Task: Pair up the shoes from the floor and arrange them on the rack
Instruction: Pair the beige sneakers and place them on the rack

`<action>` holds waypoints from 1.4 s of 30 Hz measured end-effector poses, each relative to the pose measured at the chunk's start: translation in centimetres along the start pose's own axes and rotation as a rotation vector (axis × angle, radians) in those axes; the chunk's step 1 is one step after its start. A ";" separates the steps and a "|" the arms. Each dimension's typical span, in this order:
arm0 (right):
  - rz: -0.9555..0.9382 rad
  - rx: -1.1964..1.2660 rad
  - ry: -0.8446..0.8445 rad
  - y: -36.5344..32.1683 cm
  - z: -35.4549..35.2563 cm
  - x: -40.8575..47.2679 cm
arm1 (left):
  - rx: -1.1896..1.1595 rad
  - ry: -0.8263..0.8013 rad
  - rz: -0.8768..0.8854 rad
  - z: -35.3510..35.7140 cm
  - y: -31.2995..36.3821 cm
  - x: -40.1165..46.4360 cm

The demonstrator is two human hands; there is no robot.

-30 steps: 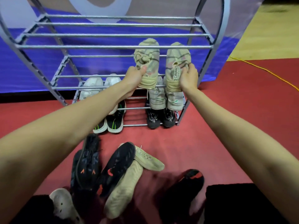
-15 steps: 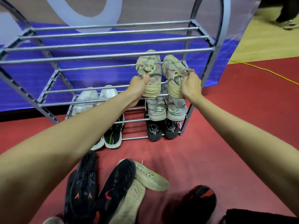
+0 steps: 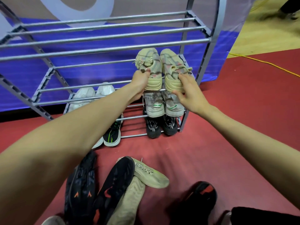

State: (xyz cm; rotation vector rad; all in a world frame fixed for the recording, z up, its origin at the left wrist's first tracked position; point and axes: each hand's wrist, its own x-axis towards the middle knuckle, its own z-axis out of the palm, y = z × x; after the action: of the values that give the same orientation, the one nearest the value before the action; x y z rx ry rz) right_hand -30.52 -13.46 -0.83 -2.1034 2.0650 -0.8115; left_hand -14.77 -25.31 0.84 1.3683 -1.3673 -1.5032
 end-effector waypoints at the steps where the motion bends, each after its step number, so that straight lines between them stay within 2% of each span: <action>1: -0.004 0.003 0.008 0.1 0.1 0.1 | 0.013 -0.006 -0.002 0.2 -0.1 0.1; 14: 0.011 -0.002 0.049 0.3 0.4 1.2 | 0.164 -0.023 0.005 0.5 0.0 -0.3; 23: 0.074 -0.049 0.045 -0.6 0.8 0.3 | 0.400 -0.041 -0.008 0.3 0.5 -2.0; 27: 0.127 -0.083 0.082 -2.1 2.1 -2.0 | 0.572 -0.029 0.098 -1.2 -0.1 -4.0; 31: 0.102 -0.113 0.106 -4.4 3.3 -5.5 | 0.641 0.032 0.364 -3.5 -2.2 -7.9; 33: 0.073 -0.108 0.037 -5.7 4.4 -7.7 | 0.651 0.034 0.421 -5.0 -4.0 -9.7; 36: 0.015 -0.115 -0.166 -7.3 6.8 -11.4 | 0.706 0.005 0.373 -7.6 -7.8 -12.0; 42: -0.023 -0.170 -0.586 -9.7 12.3 -18.3 | 0.733 0.031 0.083 -12.4 -16.3 -17.0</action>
State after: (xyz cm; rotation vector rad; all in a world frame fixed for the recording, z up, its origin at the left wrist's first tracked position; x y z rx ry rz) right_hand -15.65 1.10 -13.00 -2.1071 1.8306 0.0039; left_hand 3.51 -8.78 -9.29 1.7122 -2.0370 -0.9390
